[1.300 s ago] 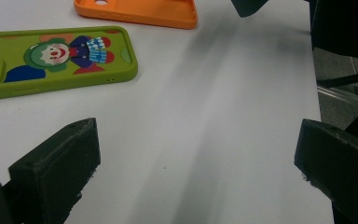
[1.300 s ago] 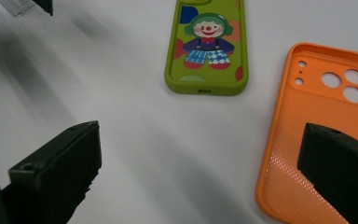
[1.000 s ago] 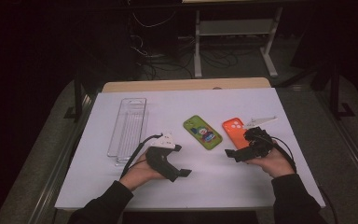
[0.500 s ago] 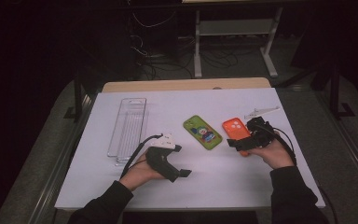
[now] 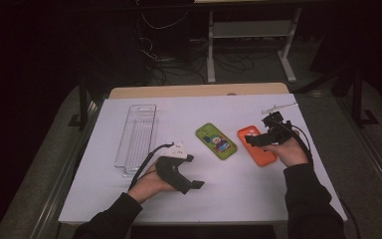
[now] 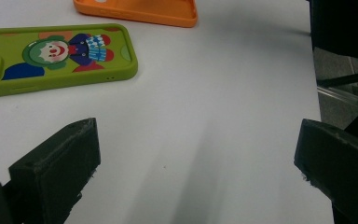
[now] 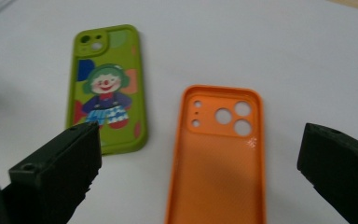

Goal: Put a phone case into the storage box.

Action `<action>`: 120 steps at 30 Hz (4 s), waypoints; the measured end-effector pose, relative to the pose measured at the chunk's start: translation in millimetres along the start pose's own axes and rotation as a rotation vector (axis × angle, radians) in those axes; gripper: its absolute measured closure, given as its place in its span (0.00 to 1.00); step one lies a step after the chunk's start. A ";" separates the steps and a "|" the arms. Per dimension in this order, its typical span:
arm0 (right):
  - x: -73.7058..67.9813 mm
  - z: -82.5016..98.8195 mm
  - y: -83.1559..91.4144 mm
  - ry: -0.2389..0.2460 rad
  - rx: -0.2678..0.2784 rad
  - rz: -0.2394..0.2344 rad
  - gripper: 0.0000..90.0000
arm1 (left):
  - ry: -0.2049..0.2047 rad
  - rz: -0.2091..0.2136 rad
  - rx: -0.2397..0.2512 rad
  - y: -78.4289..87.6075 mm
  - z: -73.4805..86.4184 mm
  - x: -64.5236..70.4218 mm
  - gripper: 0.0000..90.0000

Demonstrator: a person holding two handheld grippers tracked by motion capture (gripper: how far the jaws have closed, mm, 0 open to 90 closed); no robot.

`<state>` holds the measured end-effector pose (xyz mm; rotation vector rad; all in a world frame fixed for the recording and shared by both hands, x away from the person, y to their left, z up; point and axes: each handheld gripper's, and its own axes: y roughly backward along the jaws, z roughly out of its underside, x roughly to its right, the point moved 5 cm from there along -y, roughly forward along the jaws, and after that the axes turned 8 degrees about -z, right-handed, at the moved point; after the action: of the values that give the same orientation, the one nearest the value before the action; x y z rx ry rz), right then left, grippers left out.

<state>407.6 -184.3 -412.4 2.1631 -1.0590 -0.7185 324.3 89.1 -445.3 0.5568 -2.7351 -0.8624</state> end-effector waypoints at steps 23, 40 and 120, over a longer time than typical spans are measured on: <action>23.5 15.1 -27.5 -0.096 -0.185 0.103 0.00 | 0.005 0.003 -0.004 0.0 0.4 -1.2 0.00; 21.3 41.3 -42.7 -0.124 -0.323 0.091 0.00 | 0.002 0.004 -0.007 -1.3 1.2 -1.0 0.00; 0.8 15.3 0.1 0.304 -0.266 -0.141 0.17 | -0.113 0.017 -0.059 4.2 -46.9 -19.9 0.00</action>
<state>397.4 -189.4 -422.6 2.0464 -0.6223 -0.5354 355.9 76.9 -407.1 0.4868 -2.7993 -0.9956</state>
